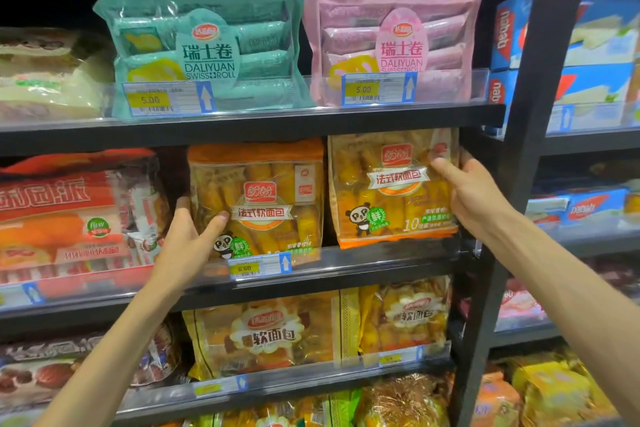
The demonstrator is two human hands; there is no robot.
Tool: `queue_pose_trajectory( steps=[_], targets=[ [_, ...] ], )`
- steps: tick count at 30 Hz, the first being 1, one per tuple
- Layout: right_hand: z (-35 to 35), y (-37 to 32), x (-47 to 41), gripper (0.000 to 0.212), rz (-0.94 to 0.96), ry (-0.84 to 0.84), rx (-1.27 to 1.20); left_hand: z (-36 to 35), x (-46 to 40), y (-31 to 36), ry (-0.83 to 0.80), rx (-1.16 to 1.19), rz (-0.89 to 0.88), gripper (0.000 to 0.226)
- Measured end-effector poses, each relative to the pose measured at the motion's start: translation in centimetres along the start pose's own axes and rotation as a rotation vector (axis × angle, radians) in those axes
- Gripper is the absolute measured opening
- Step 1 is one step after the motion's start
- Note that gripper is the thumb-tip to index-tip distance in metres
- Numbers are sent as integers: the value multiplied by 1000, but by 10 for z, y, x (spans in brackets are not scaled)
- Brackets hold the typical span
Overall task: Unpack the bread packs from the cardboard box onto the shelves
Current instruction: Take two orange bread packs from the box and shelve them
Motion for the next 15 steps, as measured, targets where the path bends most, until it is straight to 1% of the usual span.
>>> queue_pose_trajectory(
  steps=[2,5,8,9,11,15],
  targets=[
    [1,4,1,46,5,-15,7,0,1,-1,2,-1,4,40],
    [0,7,2,49,25,2,22,0,2,-1,18,-19,4,45],
    [-4,9,2,63,56,42,38,-1,3,-1,24,-35,9,47],
    [-4,11,2,63,66,44,53,-1,4,0,22,-35,10,46],
    [-4,16,4,56,67,24,130,-1,5,0,12,-39,9,45],
    [3,36,18,51,-11,-43,212,-1,5,0,18,-48,11,47]
  ],
)
Point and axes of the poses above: each hand's wrist, its own x-axis away from the middle knuckle, its own z-axis out of the back of the hand, y = z × x, the point moved 8 cm from there along -x, towards the middle knuckle, and after that the axes turned 6 degrees about z, right-handed, at the moved point
